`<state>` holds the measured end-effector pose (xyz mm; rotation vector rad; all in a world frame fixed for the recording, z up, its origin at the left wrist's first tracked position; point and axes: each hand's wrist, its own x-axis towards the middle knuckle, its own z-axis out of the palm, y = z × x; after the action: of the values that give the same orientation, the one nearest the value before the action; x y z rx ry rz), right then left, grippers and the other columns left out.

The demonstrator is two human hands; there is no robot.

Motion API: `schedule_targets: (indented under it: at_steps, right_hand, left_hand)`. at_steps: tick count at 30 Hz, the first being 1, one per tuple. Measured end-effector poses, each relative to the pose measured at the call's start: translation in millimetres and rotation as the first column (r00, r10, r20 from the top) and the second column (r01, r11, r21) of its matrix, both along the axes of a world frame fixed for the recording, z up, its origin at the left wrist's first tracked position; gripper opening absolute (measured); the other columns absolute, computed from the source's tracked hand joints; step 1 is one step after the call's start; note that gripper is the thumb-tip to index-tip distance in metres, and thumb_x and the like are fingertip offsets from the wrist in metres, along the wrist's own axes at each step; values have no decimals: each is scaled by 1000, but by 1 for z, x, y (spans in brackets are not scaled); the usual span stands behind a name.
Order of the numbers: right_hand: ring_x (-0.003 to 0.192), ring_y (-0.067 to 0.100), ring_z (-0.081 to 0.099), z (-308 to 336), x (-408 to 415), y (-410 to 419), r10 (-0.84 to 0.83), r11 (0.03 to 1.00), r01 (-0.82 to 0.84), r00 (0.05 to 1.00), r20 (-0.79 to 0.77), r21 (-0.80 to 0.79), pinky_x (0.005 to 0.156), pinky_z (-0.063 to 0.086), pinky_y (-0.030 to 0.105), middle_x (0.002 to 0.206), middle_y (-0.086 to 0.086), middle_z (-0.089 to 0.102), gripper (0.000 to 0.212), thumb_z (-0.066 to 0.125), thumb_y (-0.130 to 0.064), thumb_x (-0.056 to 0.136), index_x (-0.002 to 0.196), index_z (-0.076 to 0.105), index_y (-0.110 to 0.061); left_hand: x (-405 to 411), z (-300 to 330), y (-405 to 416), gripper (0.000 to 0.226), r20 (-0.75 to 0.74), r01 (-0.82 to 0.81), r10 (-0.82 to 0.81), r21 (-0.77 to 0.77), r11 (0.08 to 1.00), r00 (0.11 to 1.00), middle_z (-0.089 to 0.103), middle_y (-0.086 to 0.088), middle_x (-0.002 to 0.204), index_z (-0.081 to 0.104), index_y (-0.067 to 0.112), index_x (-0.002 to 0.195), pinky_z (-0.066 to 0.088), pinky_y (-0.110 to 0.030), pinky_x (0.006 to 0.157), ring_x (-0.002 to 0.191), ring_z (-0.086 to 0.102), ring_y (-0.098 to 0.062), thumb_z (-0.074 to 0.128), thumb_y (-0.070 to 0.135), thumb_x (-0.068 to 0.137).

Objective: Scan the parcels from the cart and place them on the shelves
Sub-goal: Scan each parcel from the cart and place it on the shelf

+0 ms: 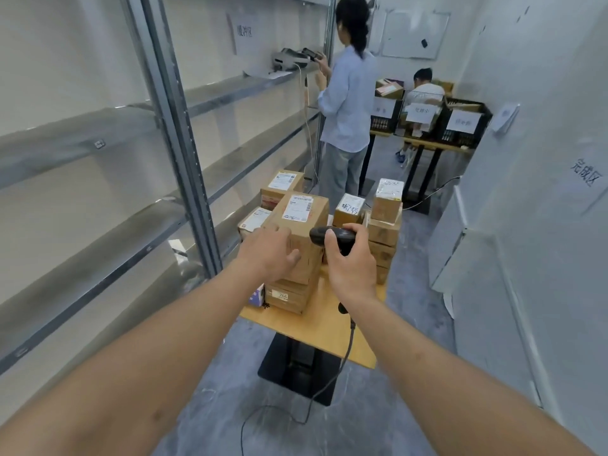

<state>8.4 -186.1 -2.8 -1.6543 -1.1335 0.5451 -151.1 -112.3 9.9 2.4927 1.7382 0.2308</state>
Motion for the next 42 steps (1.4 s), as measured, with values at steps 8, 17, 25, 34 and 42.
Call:
schedule_targets:
  at_steps: [8,17,25,34,42]
  right_hand:
    - [91,4,62,-11,22,52,-82,996,82,997,5,-36,75,50,31,100,-22,61,31,54,-56,104,128,47,-38]
    - [97,14,63,-34,3,130,-201,975,199,979,-16,-96,81,51,34,107,-13,64,33,55,-55,103,130,46,-38]
    - [86,0,58,-49,3,154,-234,962,229,972,-15,-146,69,43,23,97,-22,58,31,55,-53,104,129,46,-38]
    - [92,5,62,-50,25,151,-153,976,148,988,-17,-157,71,47,26,107,-13,66,30,54,-54,104,129,45,-40]
    - [88,2,60,-46,62,143,-126,981,123,992,-9,-147,72,49,30,107,-13,65,32,53,-56,104,130,45,-40]
  left_hand:
    - [24,-24,68,67,33,-29,29,-1,1000,999,48,-6,151,53,21,146,50,-47,102,134,50,-29,59,64,94]
    - [24,-56,148,93,87,-29,37,-87,996,996,40,-12,152,46,26,144,44,-53,111,137,41,-36,64,86,75]
    - [28,-79,181,125,62,-141,165,-284,948,984,30,-24,160,35,23,151,27,-65,120,150,23,-49,63,98,55]
    - [44,-82,174,135,104,-214,255,-302,929,961,33,-22,152,30,18,155,39,-59,113,139,37,-45,64,99,52]
    - [70,-75,143,134,63,-284,315,-295,912,947,34,-25,150,29,17,156,39,-56,113,139,37,-47,64,98,56]
